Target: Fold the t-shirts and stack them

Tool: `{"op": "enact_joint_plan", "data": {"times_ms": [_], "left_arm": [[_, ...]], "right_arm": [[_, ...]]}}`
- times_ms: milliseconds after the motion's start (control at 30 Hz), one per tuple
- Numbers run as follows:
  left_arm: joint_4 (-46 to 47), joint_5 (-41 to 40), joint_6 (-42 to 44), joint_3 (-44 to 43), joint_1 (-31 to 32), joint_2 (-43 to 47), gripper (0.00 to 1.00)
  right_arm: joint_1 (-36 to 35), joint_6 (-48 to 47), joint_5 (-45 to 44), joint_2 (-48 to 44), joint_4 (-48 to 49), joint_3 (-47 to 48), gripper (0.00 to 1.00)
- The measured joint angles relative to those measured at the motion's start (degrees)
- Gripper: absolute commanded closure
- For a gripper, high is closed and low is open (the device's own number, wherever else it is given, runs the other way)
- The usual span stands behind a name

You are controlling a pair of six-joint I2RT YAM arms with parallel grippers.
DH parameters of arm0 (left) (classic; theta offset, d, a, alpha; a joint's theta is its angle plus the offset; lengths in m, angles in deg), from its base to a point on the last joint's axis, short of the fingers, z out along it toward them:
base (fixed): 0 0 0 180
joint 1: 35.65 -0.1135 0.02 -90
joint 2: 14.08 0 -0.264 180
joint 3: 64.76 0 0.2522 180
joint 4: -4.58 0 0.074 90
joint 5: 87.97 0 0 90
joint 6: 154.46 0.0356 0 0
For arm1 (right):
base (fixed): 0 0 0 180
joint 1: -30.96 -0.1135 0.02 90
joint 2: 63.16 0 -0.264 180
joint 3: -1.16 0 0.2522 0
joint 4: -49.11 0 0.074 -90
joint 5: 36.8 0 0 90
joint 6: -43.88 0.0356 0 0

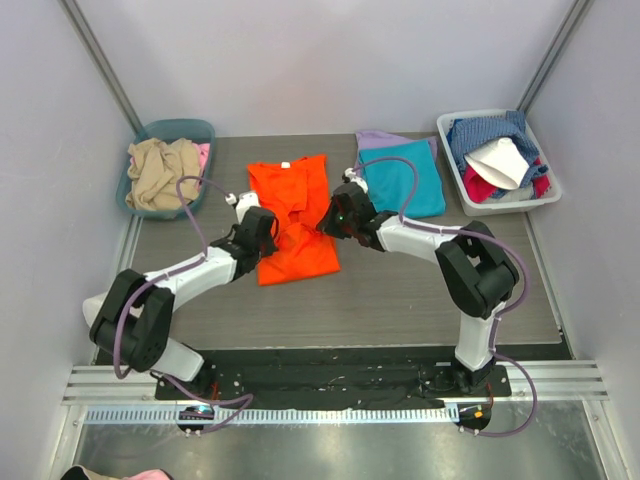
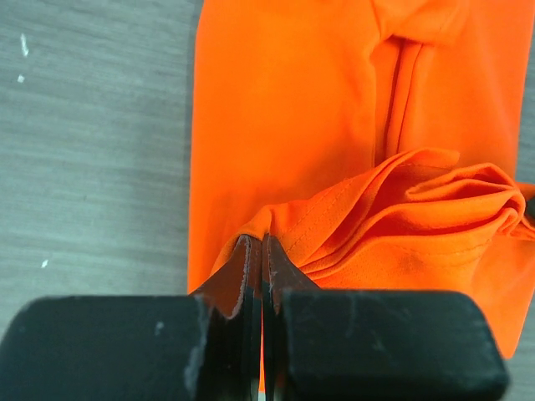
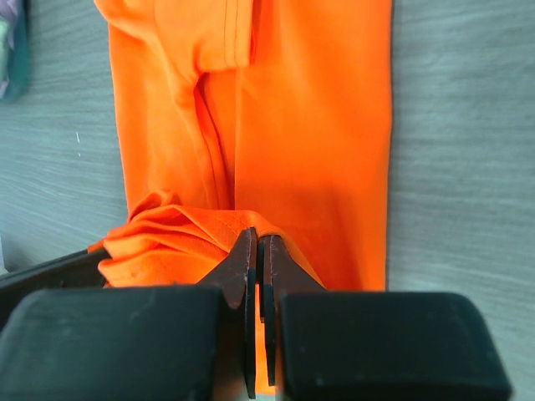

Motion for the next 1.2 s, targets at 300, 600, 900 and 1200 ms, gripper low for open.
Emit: {"op": "enact_joint_plan", "data": {"times_ms": [300,600,900,1200], "left_arm": [[2.7,4.0,1.6,-4.4,-3.4,-6.7,1.0],[3.1,4.7,2.8,-5.6,-4.2,-9.2,1.0],[3.1,4.4,3.2,-7.1,-5.4,-9.2,1.0],[3.5,3.8,4.4,-11.0,-6.9,-10.6,0.15]], "right_arm": [[3.3,-0.9,1.4,1.8,0.3,1.6,0.99],[5.8,-1.8,3.5,5.7,0.2,4.9,0.99],[8.2,-2.1,5.3,7.8,0.1,7.5,0.99],[9.5,-3.9,6.6,9.6,-0.2,11.8,0.42]]}}
